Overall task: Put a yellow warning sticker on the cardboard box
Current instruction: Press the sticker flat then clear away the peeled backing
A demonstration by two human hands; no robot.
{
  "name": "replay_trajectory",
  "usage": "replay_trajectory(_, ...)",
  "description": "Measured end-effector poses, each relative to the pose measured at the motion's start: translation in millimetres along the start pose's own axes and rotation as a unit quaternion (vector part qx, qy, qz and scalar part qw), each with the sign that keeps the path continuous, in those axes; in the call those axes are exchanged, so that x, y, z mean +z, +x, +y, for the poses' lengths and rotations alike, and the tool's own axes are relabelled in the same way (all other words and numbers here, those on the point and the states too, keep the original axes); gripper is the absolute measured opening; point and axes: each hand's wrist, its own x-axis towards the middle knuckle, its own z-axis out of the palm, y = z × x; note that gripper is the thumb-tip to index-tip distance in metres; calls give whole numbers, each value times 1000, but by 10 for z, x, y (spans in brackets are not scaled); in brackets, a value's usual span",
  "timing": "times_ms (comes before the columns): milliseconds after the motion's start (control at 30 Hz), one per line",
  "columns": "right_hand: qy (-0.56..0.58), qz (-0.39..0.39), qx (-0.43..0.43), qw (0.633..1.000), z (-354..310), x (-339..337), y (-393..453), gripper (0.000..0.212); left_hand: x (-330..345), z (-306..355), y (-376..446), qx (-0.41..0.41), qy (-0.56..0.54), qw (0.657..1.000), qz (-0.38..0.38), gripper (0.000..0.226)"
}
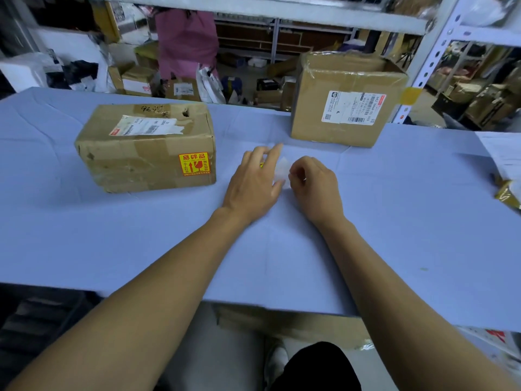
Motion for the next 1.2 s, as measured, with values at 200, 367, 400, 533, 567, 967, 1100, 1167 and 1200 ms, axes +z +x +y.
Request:
replay_trajectory(200,18,-44,-11,999,-229,-162,-334,7,-144,139,-316,17,-89,995,-46,20)
replay_trajectory(367,-37,-51,25,998,-335,-217,-491,11,-262,244,-530,-31,-112,990,-76,22)
replay_trajectory(400,-43,-52,27,997,-360,-231,-510,12,-285,266,-559,-31,-112,990,-81,23)
replay_trajectory(533,-35,-60,23,997,-432,-279,-591,10,-325,292,-598,-39,-104,991,-80,15)
replay_trajectory(567,-28,-66,19,997,-440,-286,-614,10,-326,290,-600,-45,-103,991,-76,13)
replay_trajectory(967,-35,-80,80,993,-452,-299,-635,13,-420,294,-647,-121,-238,960,-84,9)
replay_trajectory(1100,-19,-84,81,993,-442,-316,-638,12,-417,310,-667,-133,-248,957,-73,15)
replay_trajectory(1167,7,-96,60,994,-452,-333,-651,13,-401,303,-647,-138,-236,961,-50,8)
replay_trajectory(1200,20,-102,51,993,-453,-338,-661,12,-388,295,-636,-140,-234,961,-41,5)
